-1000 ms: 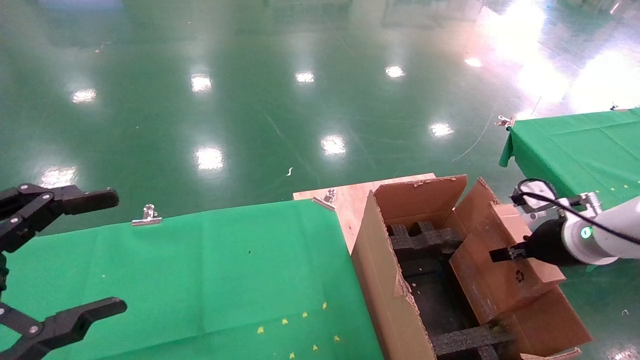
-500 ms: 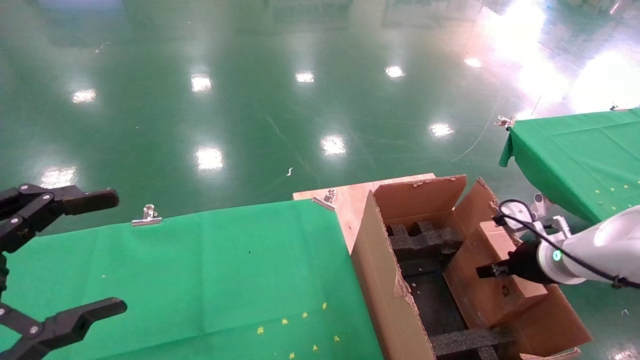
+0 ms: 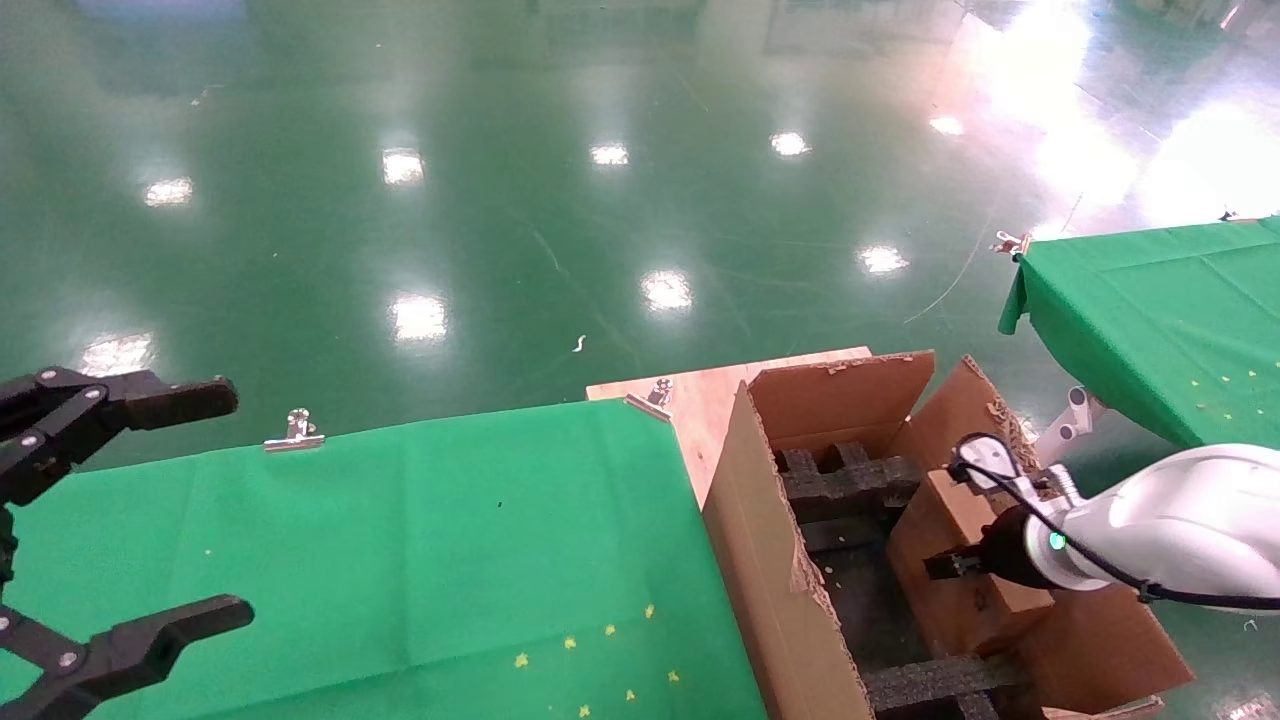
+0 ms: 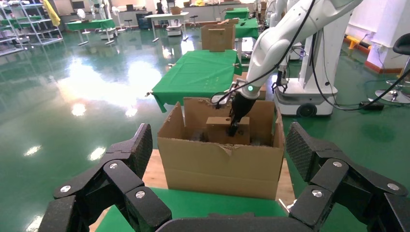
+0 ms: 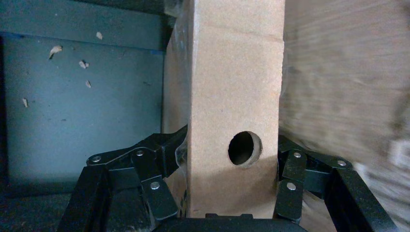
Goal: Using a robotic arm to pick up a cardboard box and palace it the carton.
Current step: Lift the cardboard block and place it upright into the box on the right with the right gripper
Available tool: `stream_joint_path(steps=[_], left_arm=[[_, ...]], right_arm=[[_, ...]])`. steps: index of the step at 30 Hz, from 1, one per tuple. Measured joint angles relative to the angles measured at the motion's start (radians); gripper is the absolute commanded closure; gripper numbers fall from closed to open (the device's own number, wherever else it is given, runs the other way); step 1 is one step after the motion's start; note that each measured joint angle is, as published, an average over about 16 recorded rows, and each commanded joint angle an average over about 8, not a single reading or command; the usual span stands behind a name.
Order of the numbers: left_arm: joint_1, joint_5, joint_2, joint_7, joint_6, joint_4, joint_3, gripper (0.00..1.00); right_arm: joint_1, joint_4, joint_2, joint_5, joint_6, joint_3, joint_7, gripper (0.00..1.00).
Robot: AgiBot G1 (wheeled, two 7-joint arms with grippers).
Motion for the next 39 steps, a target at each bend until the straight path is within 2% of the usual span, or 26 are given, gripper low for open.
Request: stream_joint_path(steps=[14, 15, 22, 23, 39], left_arm=[[0.000, 0.000, 0.000, 0.000, 0.000, 0.000, 0.000, 0.00], [0.000, 0.000, 0.000, 0.000, 0.000, 0.000, 0.000, 0.00], [0.000, 0.000, 0.000, 0.000, 0.000, 0.000, 0.000, 0.00], [0.000, 0.000, 0.000, 0.000, 0.000, 0.000, 0.000, 0.00], [0.000, 0.000, 0.000, 0.000, 0.000, 0.000, 0.000, 0.00]], right_arm=[[-0.093, -0.194, -0.105, 0.151, 0.065, -0.003, -0.146, 1.00], [-0.097, -0.203, -0.109, 0.161, 0.067, -0.002, -0.156, 0.96], [-0.114, -0.240, -0.124, 0.208, 0.076, 0.002, -0.199, 0.08], [-0.115, -0.242, -0.125, 0.211, 0.076, 0.003, -0.202, 0.00], [-0.088, -0.221, -0.106, 0.200, 0.078, 0.009, -0.189, 0.00]])
